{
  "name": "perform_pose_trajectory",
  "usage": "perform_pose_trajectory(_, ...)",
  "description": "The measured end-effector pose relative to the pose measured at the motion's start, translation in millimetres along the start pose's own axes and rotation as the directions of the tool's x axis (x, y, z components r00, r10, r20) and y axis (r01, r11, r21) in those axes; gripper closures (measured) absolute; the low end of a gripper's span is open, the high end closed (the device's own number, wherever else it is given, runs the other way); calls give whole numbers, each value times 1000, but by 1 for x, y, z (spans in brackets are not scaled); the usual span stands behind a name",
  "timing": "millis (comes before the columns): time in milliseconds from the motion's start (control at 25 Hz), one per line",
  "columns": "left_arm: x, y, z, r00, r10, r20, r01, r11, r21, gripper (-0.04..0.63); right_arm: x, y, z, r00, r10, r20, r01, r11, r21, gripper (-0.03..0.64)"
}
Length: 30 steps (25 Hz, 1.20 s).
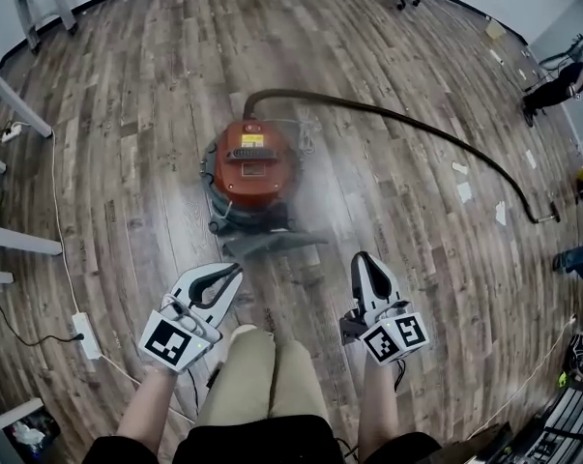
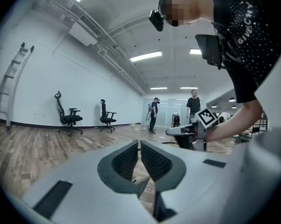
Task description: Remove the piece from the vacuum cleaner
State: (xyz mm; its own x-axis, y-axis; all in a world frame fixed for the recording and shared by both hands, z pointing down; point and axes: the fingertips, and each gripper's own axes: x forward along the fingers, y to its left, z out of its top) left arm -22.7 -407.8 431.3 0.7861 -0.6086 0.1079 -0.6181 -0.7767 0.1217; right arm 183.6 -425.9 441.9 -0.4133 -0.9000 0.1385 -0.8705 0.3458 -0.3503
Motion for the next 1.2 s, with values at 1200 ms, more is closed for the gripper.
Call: perform_pose_trajectory(1200, 72, 66, -242, 986, 162, 24, -161, 933, 321, 382, 97, -132, -238, 991, 122, -57, -130, 978, -162, 416)
